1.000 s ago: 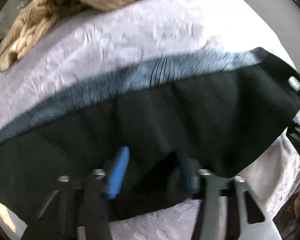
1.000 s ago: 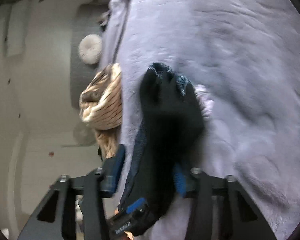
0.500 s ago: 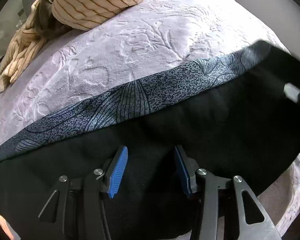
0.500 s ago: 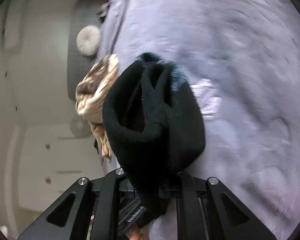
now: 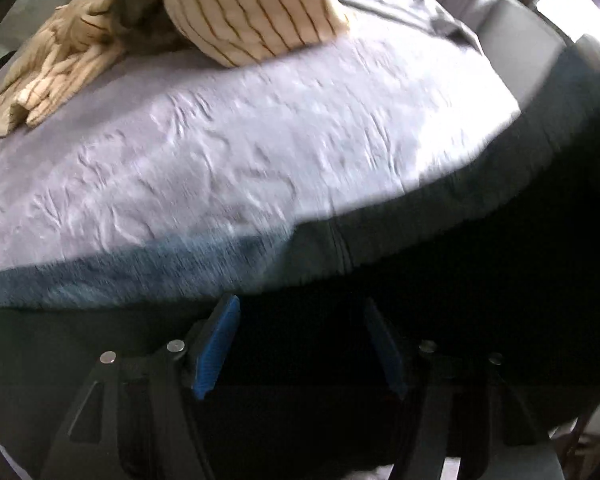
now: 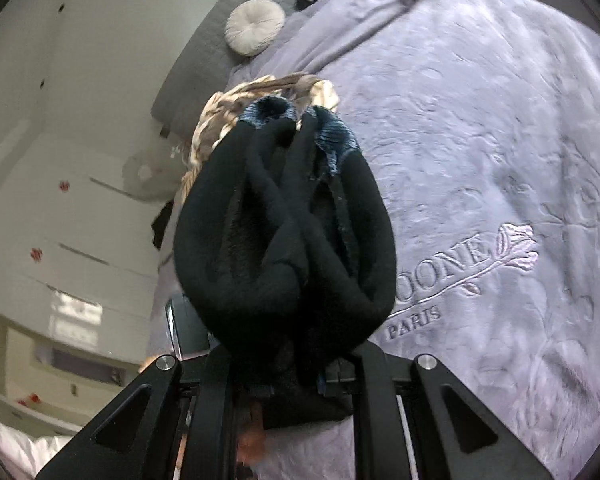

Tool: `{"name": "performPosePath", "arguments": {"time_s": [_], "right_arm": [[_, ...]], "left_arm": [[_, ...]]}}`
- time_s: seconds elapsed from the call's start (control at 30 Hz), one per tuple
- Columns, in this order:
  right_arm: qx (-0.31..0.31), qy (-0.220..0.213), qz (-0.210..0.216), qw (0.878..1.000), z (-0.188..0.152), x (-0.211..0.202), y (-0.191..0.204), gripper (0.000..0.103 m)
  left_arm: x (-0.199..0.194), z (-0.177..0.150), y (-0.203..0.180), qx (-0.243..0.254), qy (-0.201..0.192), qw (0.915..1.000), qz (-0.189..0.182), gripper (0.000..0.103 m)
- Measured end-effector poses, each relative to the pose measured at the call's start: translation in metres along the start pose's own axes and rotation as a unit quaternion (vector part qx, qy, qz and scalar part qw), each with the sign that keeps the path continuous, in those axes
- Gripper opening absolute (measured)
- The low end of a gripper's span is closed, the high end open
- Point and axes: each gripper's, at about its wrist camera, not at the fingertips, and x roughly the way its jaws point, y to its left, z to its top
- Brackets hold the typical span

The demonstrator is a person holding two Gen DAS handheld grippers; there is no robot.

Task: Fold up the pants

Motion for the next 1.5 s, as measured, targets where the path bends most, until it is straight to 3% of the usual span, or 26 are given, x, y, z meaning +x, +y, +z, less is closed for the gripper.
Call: {"name": "performPosePath", "arguments": {"time_s": [0.07,0.13,0.2,0.3,0.5,0.67,0.7,0.8,0.9,0.97,1.0,1.03,1.1,1.17,1.2,1.23,1.3,1.37,1.4,1.43,1.5], "right_arm": [[-0.004,0.003,-0.005,1.000,-0.004,0.002,0.008,0.015],[-0.003,0.006,-0.014,1.000,-0.006,0.003,0.008,0.015],[0.000,0.017,-0.024,1.000,-0.006,0.015,0.014,0.015],[-0.020,0.015,-0.030,0.999,-0.007,0.015,0.030,0.015],[-0.096,0.041,-0.068,0.992,-0.027,0.032,0.084,0.015],[-0.156,0.082,-0.097,0.980,-0.064,0.093,0.128,0.021],[-0.175,0.093,-0.110,0.974,-0.077,0.112,0.139,0.023],[-0.239,0.114,-0.149,0.953,-0.117,0.163,0.161,0.027],[-0.301,0.142,-0.217,0.918,-0.164,0.218,0.177,0.033],[-0.344,0.150,-0.272,0.886,-0.190,0.244,0.186,0.051],[-0.365,0.156,-0.291,0.871,-0.198,0.254,0.189,0.073],[-0.390,0.162,-0.304,0.854,-0.210,0.262,0.196,0.079],[-0.447,0.159,-0.299,0.828,-0.236,0.260,0.217,0.079],[-0.486,0.157,-0.267,0.817,-0.254,0.243,0.236,0.079],[-0.495,0.156,-0.250,0.817,-0.257,0.234,0.242,0.079],[-0.491,0.158,-0.232,0.825,-0.254,0.223,0.245,0.079],[-0.430,0.167,-0.189,0.867,-0.229,0.201,0.235,0.079],[-0.302,0.182,-0.143,0.925,-0.192,0.182,0.202,0.079],[-0.228,0.190,-0.121,0.947,-0.172,0.175,0.179,0.079],[-0.141,0.201,-0.093,0.965,-0.156,0.169,0.151,0.079],[-0.003,0.198,-0.052,0.979,-0.144,0.153,0.103,0.075]], "left_arm": [[0.013,0.005,-0.005,0.005,0.004,0.9998,0.021,0.066],[0.038,0.001,-0.011,0.022,0.045,0.9979,0.040,0.067],[0.034,-0.003,-0.022,0.046,0.038,0.9971,0.048,0.068],[0.015,-0.003,-0.014,0.030,0.031,0.9991,0.007,0.068],[-0.034,0.002,0.046,-0.003,0.003,0.9999,0.012,0.068],[-0.068,0.004,0.143,-0.031,-0.017,0.9982,0.048,0.068],[-0.069,0.007,0.186,-0.045,-0.019,0.9969,0.062,0.068],[-0.077,0.004,0.238,-0.086,-0.016,0.9926,0.084,0.068],[-0.087,-0.011,0.289,-0.115,-0.012,0.9878,0.105,0.068],[-0.092,-0.028,0.315,-0.128,-0.004,0.9851,0.115,0.068],[-0.089,-0.028,0.318,-0.132,-0.001,0.9845,0.115,0.068],[-0.089,-0.030,0.329,-0.139,0.003,0.9836,0.115,0.068],[-0.090,-0.035,0.342,-0.151,0.005,0.9820,0.113,0.068],[-0.094,-0.038,0.350,-0.156,0.004,0.9823,0.105,0.068],[-0.097,-0.040,0.351,-0.154,0.003,0.9829,0.100,0.068],[-0.100,-0.041,0.350,-0.148,0.002,0.9849,0.090,0.068],[-0.106,-0.045,0.343,-0.129,0.004,0.9905,0.045,0.068],[-0.106,-0.047,0.330,-0.111,0.011,0.9937,0.010,0.068],[-0.106,-0.049,0.317,-0.092,0.018,0.9955,-0.012,0.068],[-0.105,-0.050,0.307,-0.080,0.022,0.9962,-0.025,0.068],[-0.100,-0.053,0.282,-0.059,0.032,0.9957,-0.063,0.067]]}}
